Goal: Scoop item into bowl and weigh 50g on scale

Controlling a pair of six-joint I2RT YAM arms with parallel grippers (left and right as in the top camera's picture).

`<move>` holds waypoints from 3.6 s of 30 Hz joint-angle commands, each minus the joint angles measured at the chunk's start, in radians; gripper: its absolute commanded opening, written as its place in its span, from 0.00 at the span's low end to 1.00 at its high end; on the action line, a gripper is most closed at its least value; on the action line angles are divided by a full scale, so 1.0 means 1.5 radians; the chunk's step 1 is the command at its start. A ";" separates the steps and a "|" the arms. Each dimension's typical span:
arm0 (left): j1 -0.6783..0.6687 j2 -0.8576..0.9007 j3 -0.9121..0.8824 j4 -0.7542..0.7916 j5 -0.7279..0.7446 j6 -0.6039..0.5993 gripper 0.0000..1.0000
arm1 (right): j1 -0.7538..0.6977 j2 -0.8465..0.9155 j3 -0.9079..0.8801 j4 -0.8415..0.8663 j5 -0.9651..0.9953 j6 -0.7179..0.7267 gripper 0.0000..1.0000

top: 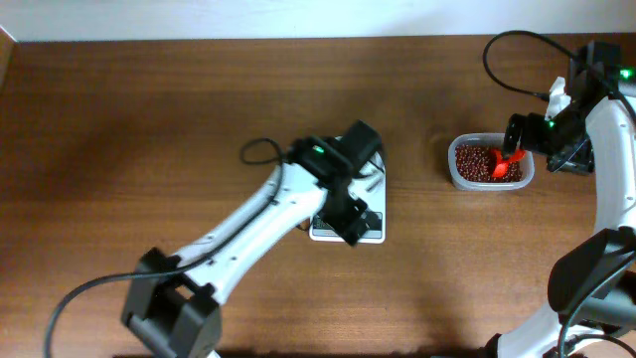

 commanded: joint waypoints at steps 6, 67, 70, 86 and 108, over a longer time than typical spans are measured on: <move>0.333 -0.096 0.010 0.201 0.035 -0.044 0.99 | 0.003 -0.014 -0.004 0.002 -0.006 0.001 0.99; 0.152 -0.022 -0.381 0.353 0.067 0.514 0.99 | 0.003 -0.014 -0.004 0.002 -0.006 0.001 0.99; 0.152 -0.014 -0.381 0.372 0.067 0.513 0.99 | 0.003 -0.014 -0.004 0.002 -0.006 0.001 0.99; 0.152 -0.013 -0.382 0.382 0.055 0.574 0.99 | 0.003 -0.014 -0.004 0.002 -0.006 0.001 0.99; 0.152 -0.013 -0.258 0.183 -0.014 0.676 0.99 | 0.003 -0.014 -0.004 0.002 -0.006 0.001 0.99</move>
